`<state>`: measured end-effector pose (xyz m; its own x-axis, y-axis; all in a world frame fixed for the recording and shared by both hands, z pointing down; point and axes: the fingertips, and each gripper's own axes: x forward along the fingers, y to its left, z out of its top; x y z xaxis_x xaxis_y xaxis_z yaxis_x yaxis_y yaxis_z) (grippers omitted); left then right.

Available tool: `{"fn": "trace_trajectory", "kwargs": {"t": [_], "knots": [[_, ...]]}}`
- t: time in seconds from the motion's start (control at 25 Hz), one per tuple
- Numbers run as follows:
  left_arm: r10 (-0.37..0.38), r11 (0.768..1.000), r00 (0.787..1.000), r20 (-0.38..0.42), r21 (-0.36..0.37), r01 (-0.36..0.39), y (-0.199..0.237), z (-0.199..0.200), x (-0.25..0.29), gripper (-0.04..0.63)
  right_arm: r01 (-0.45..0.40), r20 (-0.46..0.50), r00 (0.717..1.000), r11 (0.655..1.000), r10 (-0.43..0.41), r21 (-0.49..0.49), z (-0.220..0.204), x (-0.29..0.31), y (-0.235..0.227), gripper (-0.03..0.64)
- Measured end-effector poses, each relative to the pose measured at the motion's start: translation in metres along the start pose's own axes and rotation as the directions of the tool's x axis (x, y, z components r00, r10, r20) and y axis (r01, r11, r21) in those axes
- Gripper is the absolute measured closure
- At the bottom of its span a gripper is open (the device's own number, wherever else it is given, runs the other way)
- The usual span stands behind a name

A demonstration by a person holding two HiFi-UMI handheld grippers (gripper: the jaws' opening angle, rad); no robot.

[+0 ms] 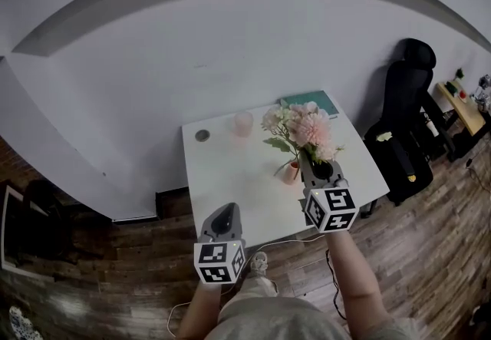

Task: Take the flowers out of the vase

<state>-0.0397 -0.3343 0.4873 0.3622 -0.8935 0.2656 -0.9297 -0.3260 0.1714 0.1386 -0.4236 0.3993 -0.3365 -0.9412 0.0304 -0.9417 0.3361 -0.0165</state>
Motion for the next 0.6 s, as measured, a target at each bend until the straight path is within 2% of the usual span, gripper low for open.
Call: {"fn": "trace_trajectory", "kwargs": {"t": [0.4, 0.6], "knots": [[-0.007, 1.000, 1.000, -0.010, 0.009, 0.007, -0.009, -0.009, -0.034, 0.587, 0.001, -0.020, 1.000, 1.000, -0.001, 0.027, -0.009, -0.052, 0.028, 0.581], [-0.012, 1.000, 1.000, 0.004, 0.017, 0.012, -0.022, -0.022, -0.074, 0.588, -0.002, -0.014, 1.000, 0.999, 0.003, 0.032, -0.016, -0.104, 0.050, 0.581]]}}
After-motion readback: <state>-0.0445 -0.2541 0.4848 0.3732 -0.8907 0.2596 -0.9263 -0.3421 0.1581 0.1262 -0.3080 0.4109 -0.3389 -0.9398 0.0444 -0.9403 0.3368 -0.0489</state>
